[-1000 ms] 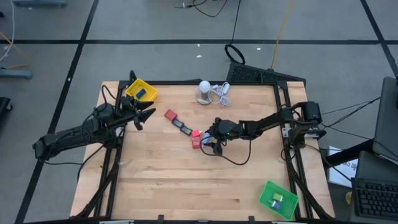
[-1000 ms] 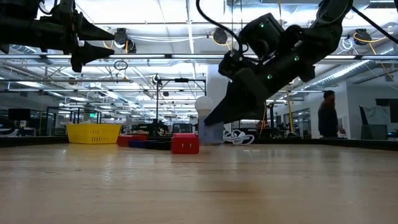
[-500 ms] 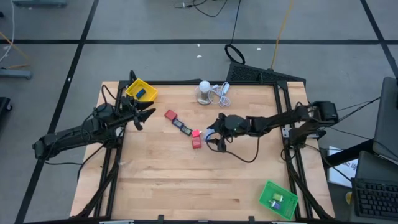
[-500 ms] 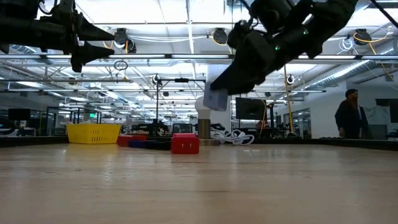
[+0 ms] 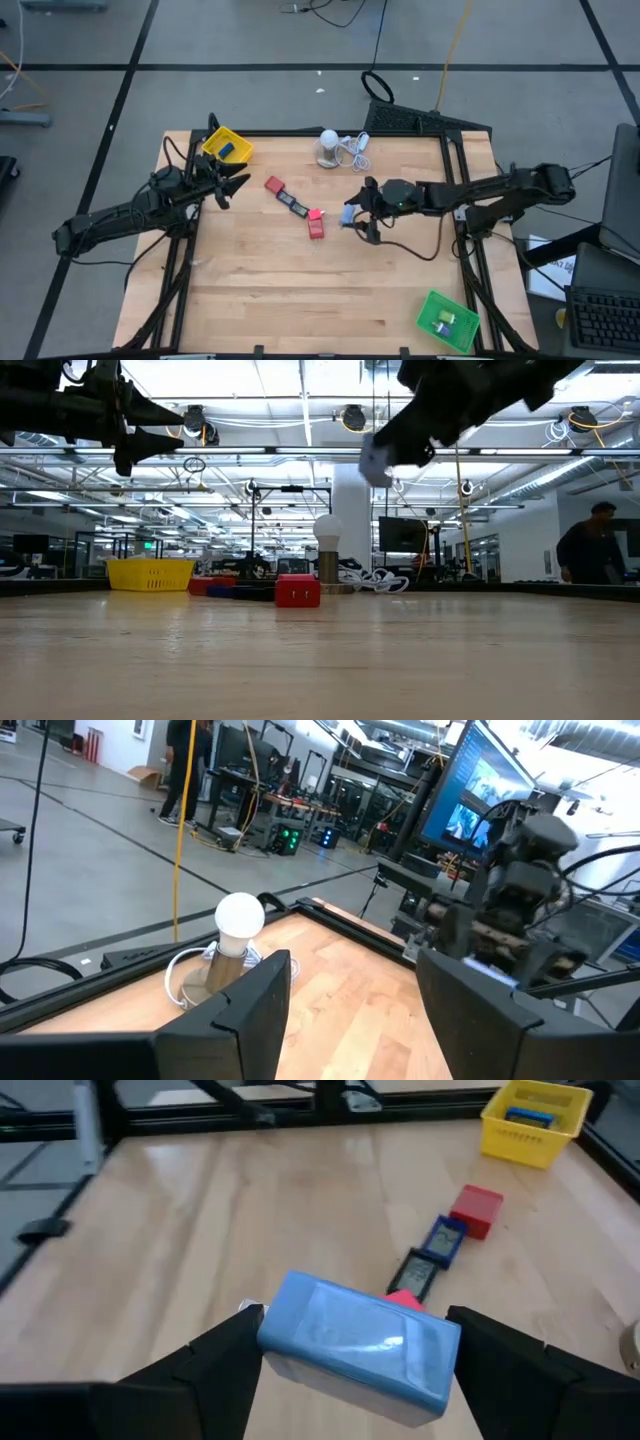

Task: Pick & Place Office items
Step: Put the light blue charger adapter into the green bin

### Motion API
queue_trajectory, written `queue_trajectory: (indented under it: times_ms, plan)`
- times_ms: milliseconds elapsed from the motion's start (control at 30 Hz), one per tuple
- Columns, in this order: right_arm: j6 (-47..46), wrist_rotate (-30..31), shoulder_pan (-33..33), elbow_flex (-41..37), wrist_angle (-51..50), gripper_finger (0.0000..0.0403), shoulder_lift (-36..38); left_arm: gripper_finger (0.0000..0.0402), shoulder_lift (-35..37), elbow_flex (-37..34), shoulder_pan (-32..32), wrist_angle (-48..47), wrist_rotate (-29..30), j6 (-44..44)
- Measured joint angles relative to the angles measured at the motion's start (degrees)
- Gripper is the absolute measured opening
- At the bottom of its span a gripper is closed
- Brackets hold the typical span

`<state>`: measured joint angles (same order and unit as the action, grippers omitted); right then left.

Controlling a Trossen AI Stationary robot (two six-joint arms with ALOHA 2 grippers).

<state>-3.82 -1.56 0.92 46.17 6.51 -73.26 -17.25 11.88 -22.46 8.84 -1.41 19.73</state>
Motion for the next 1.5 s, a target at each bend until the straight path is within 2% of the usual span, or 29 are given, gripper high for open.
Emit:
queue_trajectory:
  times_ms: [133,233,500,833,933,1000,1100,1267,1367,1500]
  plan:
    - [-1.2,-0.29,3.86,-0.02,-1.62,0.0274,4.31,0.0218,0.02,0.0,0.0,-0.02,0.0,0.0]
    - [-3.17,-3.41,7.72,0.0,-1.0,0.0274,7.1,0.0223,-0.01,0.0,-0.01,-0.02,-0.01,0.0]
    - [-8.78,-4.63,21.63,0.0,-1.16,0.0274,11.39,0.0231,-0.01,0.0,0.0,-0.02,-0.02,0.0]
    - [-28.88,-4.55,40.18,0.01,-2.22,0.0274,11.79,0.0215,0.0,0.0,-0.02,0.0,-0.02,0.0]
    - [-33.51,-3.57,45.21,0.02,-7.16,0.0274,11.74,0.0215,0.01,0.0,-0.01,0.0,-0.01,0.01]
    - [-38.53,-0.01,47.9,0.0,-11.6,0.0274,11.76,0.0217,0.01,0.0,0.0,-0.02,-0.02,0.0]
    - [-50.76,4.89,50.5,-1.13,-15.46,0.0274,11.76,0.0221,0.0,0.0,-0.02,-0.01,-0.02,0.0]
    - [-69.73,4.25,52.65,-4.22,-17.56,0.0274,11.75,0.0229,0.0,0.0,-0.01,-0.01,-0.02,0.0]
    - [-74.63,2.63,53.21,-5.05,-21.04,0.0274,11.74,0.0229,0.0,0.0,-0.02,-0.02,-0.01,0.0]
    - [-75.66,1.28,53.21,-5.05,-26.72,0.0274,11.75,0.0223,0.01,0.0,-0.01,-0.02,-0.02,0.01]
